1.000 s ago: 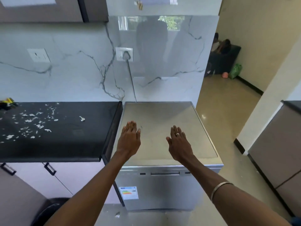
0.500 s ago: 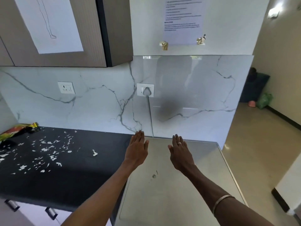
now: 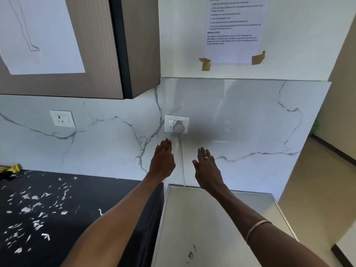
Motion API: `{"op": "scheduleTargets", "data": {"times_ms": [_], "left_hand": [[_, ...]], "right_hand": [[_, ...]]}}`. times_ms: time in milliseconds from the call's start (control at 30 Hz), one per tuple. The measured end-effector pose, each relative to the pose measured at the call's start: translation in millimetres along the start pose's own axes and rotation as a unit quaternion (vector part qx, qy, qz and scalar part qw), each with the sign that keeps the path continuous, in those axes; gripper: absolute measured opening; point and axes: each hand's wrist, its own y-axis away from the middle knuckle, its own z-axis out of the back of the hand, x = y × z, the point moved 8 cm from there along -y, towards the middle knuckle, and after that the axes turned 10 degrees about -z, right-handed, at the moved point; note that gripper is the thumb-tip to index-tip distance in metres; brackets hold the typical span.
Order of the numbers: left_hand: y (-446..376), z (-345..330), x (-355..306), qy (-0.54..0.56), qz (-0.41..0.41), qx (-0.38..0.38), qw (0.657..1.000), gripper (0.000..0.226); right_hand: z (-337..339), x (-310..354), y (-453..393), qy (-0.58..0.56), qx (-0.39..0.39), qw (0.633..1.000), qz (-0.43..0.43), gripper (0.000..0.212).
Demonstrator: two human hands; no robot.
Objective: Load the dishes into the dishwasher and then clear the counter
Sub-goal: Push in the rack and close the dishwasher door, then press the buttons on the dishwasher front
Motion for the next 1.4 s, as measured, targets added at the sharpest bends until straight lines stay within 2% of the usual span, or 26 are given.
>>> {"op": "scheduleTargets", "data": {"times_ms": [233, 600, 833, 933, 1033, 1233, 1400], "left_hand": [[-55.2, -16.7, 25.3, 0.002, -0.029, -0.007, 1.000, 0.071], [-84.8, -41.5, 44.1, -0.022, -0.038, 0.006, 0.999, 0.084], [-99.6, -59.6, 48.8, -0.059, 0.001, 0.075, 0.995, 0.085], [-99.1, -56.6, 54.6, -0.083, -0.020, 0.107, 0.991, 0.085], [-98.0, -49.5, 58.9, -0.061, -0.019, 0.130, 0.989, 0.085], [-62.5, -38.2, 49.4, -0.005, -0.019, 0.095, 0.995, 0.079], [-13.7, -40.8, 38.9, -0.020, -0.029, 0.097, 0.995, 0.070]], "right_hand": [[-0.2, 7.9, -59.0, 0.023, -0.025, 0.999, -0.011, 0.057], [-14.1, -4.6, -103.1, 0.043, -0.015, 0.999, -0.012, 0.058], [-10.2, -29.6, -113.3, 0.038, -0.009, 0.999, -0.027, 0.058], [-5.6, -40.0, -108.0, 0.046, -0.008, 0.998, -0.037, 0.058], [-5.5, -42.2, -94.4, 0.042, -0.001, 0.998, -0.046, 0.058], [-6.8, -40.3, -63.5, 0.053, 0.009, 0.997, -0.050, 0.057], [-8.9, -36.8, -20.1, 0.053, 0.012, 0.996, -0.065, 0.057]]}}
